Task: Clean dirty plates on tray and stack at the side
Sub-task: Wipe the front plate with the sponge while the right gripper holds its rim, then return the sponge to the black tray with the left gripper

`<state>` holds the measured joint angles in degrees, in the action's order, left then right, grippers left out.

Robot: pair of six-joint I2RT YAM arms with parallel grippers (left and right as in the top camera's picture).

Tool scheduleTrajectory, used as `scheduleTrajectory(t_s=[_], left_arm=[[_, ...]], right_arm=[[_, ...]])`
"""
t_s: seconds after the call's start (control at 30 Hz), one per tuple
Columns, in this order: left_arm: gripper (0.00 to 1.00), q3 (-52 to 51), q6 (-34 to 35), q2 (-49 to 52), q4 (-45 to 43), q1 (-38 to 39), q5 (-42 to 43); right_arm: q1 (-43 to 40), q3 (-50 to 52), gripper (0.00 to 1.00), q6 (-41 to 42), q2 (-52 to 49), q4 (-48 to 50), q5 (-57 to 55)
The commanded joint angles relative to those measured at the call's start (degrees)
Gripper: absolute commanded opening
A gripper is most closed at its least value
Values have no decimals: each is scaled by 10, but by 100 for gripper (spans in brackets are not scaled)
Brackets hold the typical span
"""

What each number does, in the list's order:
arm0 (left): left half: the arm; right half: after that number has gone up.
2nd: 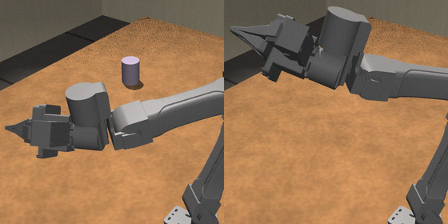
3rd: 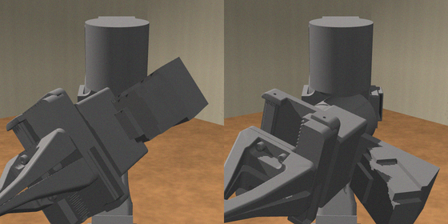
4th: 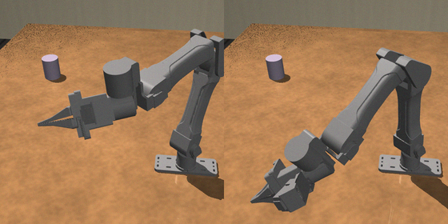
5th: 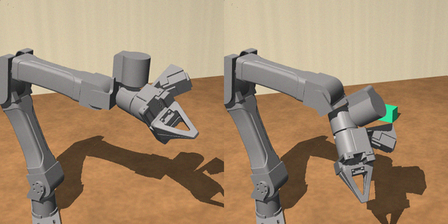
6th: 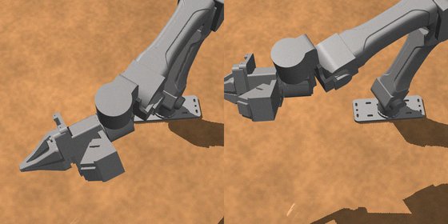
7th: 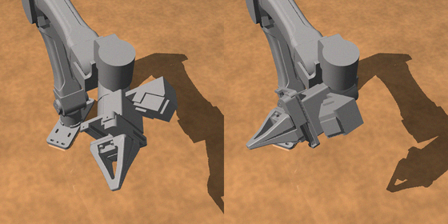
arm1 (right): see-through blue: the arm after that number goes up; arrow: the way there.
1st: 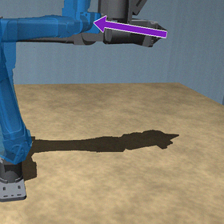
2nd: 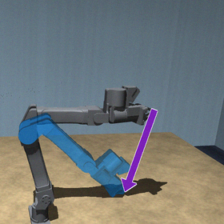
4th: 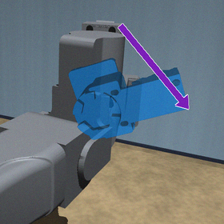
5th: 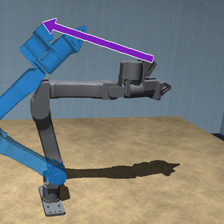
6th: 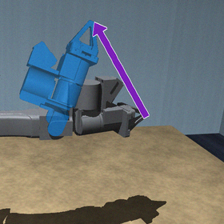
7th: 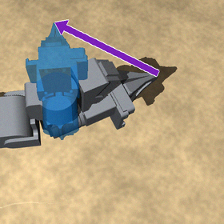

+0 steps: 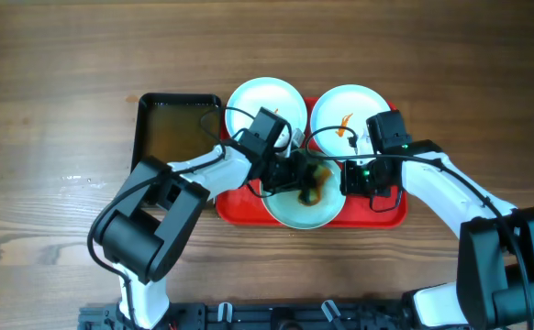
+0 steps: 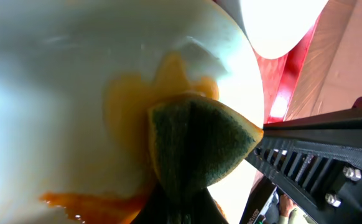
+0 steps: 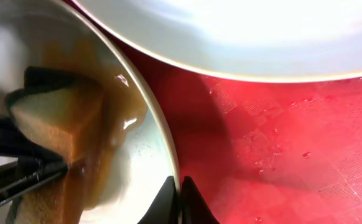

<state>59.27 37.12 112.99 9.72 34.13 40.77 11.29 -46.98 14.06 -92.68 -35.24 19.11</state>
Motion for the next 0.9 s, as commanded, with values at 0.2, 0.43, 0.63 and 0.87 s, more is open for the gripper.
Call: scheduleTrajectory(t_s=[0.2, 0.43, 0.63, 0.87], left_arm=[[4, 0, -113, -79, 74, -56, -166], [4, 0, -144, -291, 224, -91, -362], [4, 0, -193, -297, 279, -181, -388], [4, -2, -235, -240, 278, -235, -402]], right_arm=[[1, -2, 4, -2, -7, -2, 3], [1, -2, 4, -2, -7, -1, 3], [1, -2, 4, -2, -7, -1, 3], [1, -2, 4, -2, -7, -1, 3]])
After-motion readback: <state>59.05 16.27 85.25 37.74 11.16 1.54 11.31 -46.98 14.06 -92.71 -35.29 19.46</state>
